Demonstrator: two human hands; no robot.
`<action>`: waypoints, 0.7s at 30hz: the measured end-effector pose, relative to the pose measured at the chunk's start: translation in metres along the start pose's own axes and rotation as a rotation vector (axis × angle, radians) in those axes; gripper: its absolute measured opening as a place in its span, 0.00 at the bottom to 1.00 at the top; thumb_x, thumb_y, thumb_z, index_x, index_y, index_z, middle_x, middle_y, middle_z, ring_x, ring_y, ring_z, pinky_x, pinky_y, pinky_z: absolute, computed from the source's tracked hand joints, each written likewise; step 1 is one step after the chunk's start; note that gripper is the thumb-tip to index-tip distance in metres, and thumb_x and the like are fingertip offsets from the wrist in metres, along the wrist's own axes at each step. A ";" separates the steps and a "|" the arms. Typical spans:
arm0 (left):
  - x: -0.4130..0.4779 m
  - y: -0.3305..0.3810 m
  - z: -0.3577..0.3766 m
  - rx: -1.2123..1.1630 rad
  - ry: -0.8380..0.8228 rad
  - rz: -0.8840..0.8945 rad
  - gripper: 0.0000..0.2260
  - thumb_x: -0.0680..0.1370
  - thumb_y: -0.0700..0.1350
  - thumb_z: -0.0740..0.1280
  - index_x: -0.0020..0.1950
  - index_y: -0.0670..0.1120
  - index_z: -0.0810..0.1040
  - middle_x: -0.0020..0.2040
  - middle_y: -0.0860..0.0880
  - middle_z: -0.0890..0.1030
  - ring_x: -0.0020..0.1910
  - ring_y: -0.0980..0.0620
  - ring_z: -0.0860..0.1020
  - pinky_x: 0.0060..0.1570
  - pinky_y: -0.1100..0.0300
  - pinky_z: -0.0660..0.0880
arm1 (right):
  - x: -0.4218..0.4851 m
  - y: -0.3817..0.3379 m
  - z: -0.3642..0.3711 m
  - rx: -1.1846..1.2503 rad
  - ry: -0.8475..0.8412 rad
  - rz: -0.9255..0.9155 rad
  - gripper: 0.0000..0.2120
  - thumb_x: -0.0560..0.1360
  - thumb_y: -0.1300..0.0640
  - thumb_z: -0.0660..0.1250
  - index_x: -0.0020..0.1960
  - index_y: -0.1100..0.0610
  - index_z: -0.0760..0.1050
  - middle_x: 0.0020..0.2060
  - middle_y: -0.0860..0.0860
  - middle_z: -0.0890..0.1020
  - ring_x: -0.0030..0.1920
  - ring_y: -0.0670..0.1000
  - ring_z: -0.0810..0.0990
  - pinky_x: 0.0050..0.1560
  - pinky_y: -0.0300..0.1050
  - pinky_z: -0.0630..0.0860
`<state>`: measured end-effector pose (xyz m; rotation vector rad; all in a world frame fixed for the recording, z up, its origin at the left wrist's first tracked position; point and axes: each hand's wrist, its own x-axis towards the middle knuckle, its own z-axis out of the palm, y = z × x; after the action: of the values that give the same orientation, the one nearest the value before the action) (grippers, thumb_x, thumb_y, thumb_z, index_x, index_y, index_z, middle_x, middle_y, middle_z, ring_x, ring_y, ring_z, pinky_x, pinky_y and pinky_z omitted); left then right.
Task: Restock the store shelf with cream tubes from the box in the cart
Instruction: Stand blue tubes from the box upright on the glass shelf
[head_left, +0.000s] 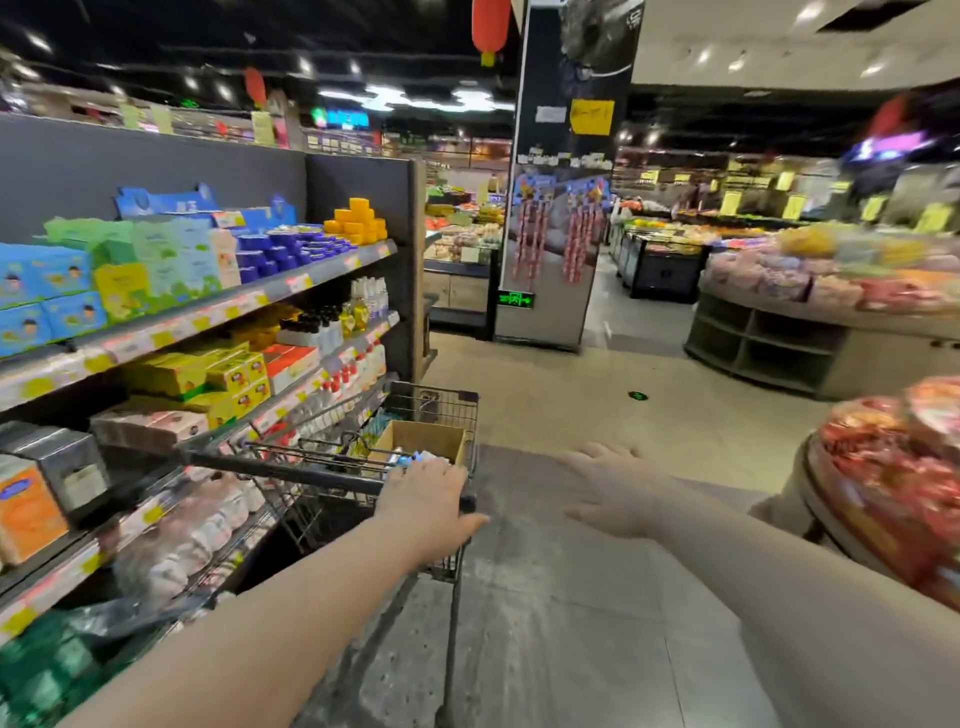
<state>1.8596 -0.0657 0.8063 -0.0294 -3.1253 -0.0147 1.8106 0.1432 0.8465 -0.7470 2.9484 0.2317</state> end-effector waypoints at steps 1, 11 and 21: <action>0.016 0.002 0.005 -0.008 0.001 0.018 0.28 0.76 0.65 0.57 0.68 0.48 0.65 0.67 0.47 0.69 0.68 0.46 0.66 0.65 0.48 0.64 | 0.011 0.008 0.002 -0.005 -0.002 0.011 0.30 0.78 0.42 0.58 0.76 0.49 0.54 0.73 0.52 0.62 0.73 0.55 0.59 0.72 0.57 0.57; 0.178 -0.028 0.030 -0.009 -0.070 0.070 0.27 0.76 0.64 0.57 0.67 0.47 0.65 0.65 0.46 0.70 0.67 0.45 0.66 0.67 0.45 0.60 | 0.149 0.050 0.014 -0.009 -0.038 0.078 0.31 0.78 0.41 0.59 0.76 0.48 0.52 0.73 0.52 0.61 0.73 0.55 0.60 0.71 0.56 0.59; 0.311 -0.021 0.072 -0.007 -0.136 0.086 0.27 0.75 0.65 0.57 0.66 0.48 0.66 0.64 0.47 0.71 0.65 0.45 0.69 0.63 0.49 0.65 | 0.273 0.116 0.047 0.057 -0.120 0.026 0.30 0.78 0.43 0.59 0.76 0.49 0.54 0.74 0.52 0.61 0.74 0.55 0.57 0.72 0.57 0.56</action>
<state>1.5471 -0.0797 0.7396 -0.1725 -3.2568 -0.0238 1.5182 0.1248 0.7802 -0.6631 2.8397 0.1870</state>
